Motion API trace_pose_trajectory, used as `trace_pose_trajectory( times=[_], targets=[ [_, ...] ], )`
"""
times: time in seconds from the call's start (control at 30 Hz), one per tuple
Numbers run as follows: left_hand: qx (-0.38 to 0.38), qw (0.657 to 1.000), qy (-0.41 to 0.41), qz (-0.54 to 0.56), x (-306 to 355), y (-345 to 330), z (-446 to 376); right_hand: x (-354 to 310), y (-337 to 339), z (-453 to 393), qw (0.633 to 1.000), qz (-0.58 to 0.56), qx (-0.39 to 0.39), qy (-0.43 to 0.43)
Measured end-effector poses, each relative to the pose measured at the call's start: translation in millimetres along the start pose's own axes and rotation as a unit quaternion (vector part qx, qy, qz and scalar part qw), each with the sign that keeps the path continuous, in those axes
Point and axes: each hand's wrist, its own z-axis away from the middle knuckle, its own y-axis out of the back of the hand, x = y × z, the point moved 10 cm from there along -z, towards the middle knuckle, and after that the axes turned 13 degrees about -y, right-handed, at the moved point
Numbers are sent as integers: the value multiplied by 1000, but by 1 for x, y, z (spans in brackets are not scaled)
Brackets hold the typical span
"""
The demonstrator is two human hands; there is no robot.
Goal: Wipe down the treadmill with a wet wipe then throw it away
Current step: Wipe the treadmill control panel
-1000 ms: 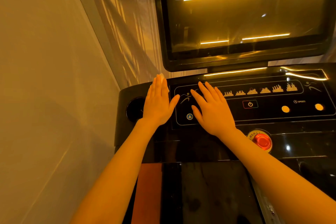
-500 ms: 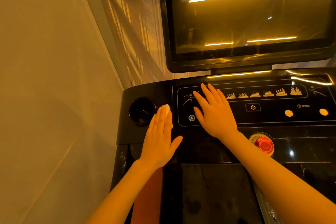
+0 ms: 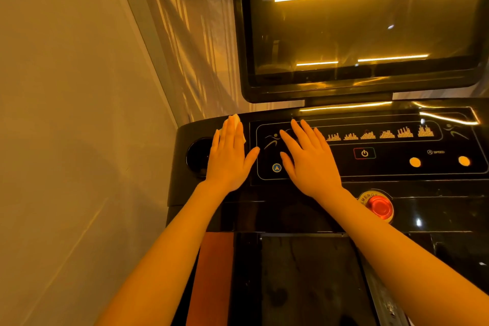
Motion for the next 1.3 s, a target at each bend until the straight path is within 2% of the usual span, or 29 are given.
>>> trace_pose_trajectory(
  times=[0.17, 0.33, 0.5, 0.63, 0.77, 0.9, 1.0, 1.13, 1.3],
  targets=[
    [12, 999, -42, -19, 17, -7, 29, -1, 2, 3, 1000, 2, 12, -18],
    [41, 995, -71, 49, 38, -18, 81, -5, -2, 6, 999, 1, 15, -39],
    [48, 992, -61, 96, 46, -27, 117, -5, 4, 11, 997, -40, 36, -47],
    [48, 994, -15, 100, 35, -32, 126, -18, 4, 15, 995, -60, 46, -57],
    [64, 989, 62, 115, 9, -38, 141, -38, -4, 15, 999, -43, 26, -12],
    [98, 968, 158, 168, -29, -44, 159, -46, -19, 18, 999, -19, -15, 31],
    [112, 958, 186, 190, -33, -41, 162, -44, -21, 17, 999, -21, -27, 27],
    [92, 969, 162, 160, -7, -37, 154, -44, -20, 17, 999, -26, -27, 26],
    [55, 994, 53, 81, 58, -36, 135, -44, -20, 18, 999, -25, -31, 25]
  ],
)
